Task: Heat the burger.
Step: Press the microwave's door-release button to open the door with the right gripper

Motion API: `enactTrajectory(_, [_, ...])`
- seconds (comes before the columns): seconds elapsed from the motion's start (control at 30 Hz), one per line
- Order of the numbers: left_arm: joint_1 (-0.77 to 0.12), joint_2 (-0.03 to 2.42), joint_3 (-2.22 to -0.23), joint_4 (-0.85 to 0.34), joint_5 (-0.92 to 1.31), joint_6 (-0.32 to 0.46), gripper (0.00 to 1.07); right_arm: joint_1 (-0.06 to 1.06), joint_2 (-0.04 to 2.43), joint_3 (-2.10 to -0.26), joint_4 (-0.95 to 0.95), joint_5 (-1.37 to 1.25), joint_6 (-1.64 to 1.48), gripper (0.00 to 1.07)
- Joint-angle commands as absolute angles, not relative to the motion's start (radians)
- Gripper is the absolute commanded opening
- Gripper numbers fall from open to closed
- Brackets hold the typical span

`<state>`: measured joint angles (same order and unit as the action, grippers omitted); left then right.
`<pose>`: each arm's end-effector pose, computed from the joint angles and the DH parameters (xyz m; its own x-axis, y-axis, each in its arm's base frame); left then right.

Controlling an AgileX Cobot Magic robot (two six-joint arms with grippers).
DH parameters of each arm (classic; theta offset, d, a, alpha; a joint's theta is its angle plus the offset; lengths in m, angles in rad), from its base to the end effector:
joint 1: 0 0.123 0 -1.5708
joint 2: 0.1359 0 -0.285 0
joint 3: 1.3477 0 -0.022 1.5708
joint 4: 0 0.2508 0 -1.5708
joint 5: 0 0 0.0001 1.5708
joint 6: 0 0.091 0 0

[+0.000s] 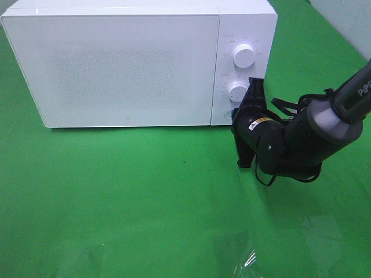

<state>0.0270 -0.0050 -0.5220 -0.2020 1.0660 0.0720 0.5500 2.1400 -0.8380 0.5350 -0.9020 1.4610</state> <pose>-0.0090 -0.0162 0.2842 -0.4319 -0.0380 -0.9011 0.1205 0.9877 -0.0994 0.3344 0.1624 0.0811 -0.0813 0.9938 0.0757 0.3516 -0.0425 0.9352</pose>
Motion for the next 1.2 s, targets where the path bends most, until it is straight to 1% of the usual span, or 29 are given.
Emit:
enactTrajectory(0.03, [0.03, -0.009, -0.519, -0.208, 1.058, 0.068, 0.87, 0.537, 2.137, -0.847, 0.529, -0.904, 1.451, 0.0])
enactTrajectory(0.33, [0.03, -0.009, -0.519, -0.208, 1.058, 0.068, 0.87, 0.527, 2.151, -0.857, 0.53, -0.918, 1.469, 0.0])
enactTrajectory(0.5, [0.03, -0.009, -0.519, -0.208, 1.058, 0.068, 0.87, 0.527, 2.145, -0.87, 0.486, -1.0, 1.509, 0.0])
enactTrajectory(0.6, [0.03, -0.009, -0.519, -0.208, 1.058, 0.068, 0.87, 0.527, 2.143, -0.87, 0.496, -1.048, 1.513, 0.0])
enactTrajectory(0.87, [0.03, -0.009, -0.519, -0.208, 1.058, 0.068, 0.87, 0.527, 2.143, -0.891, 0.528, -1.051, 1.515, 0.0])
enactTrajectory(1.0, [0.03, -0.009, -0.519, -0.208, 1.058, 0.068, 0.87, 0.527, 2.157, -0.95, 0.55, -1.109, 1.508, 0.0])
enactTrajectory(1.2, [0.03, -0.009, -0.519, -0.208, 1.058, 0.068, 0.87, 0.527, 2.157, -0.955, 0.592, -1.226, 1.464, 0.0])
